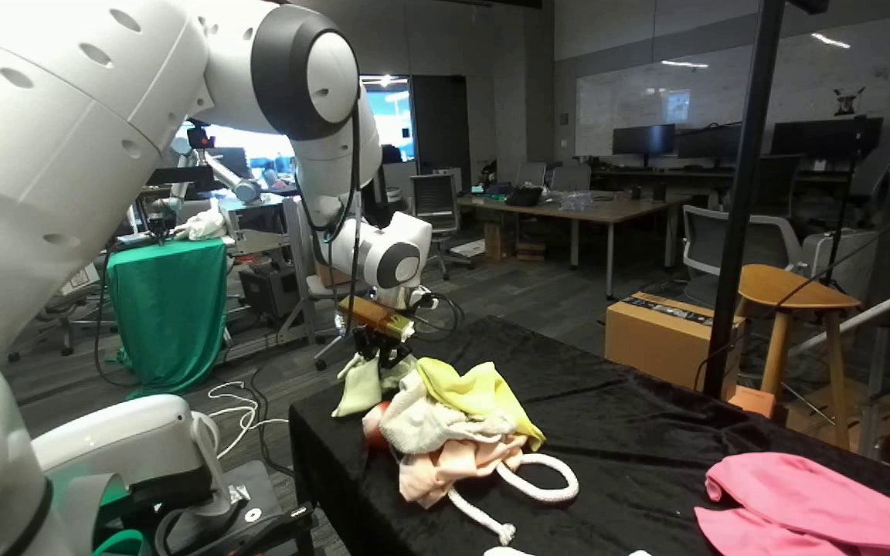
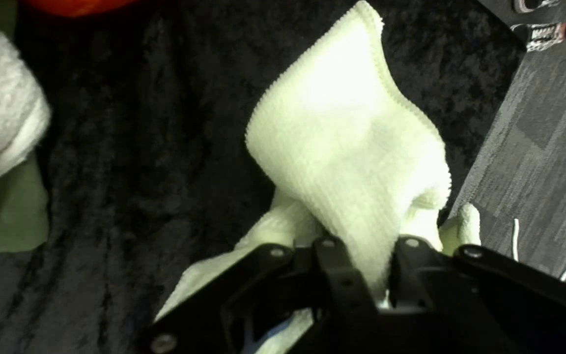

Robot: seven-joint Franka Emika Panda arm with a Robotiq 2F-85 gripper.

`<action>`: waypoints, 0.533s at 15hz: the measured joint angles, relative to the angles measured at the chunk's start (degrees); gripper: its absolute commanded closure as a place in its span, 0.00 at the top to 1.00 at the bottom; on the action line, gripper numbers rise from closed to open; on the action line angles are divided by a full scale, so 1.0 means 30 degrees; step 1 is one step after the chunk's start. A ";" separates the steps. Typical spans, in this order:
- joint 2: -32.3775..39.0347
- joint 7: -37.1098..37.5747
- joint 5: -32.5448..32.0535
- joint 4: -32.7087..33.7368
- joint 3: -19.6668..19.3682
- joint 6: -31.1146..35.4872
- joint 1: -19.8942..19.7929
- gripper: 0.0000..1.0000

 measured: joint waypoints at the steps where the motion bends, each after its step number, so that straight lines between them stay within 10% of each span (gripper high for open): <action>1: -0.0101 -0.0107 0.0000 -0.0009 0.0024 -0.0042 -0.0006 0.09; 8: -0.2076 -0.0573 0.0000 -0.0719 0.0257 -0.0053 -0.0430 0.10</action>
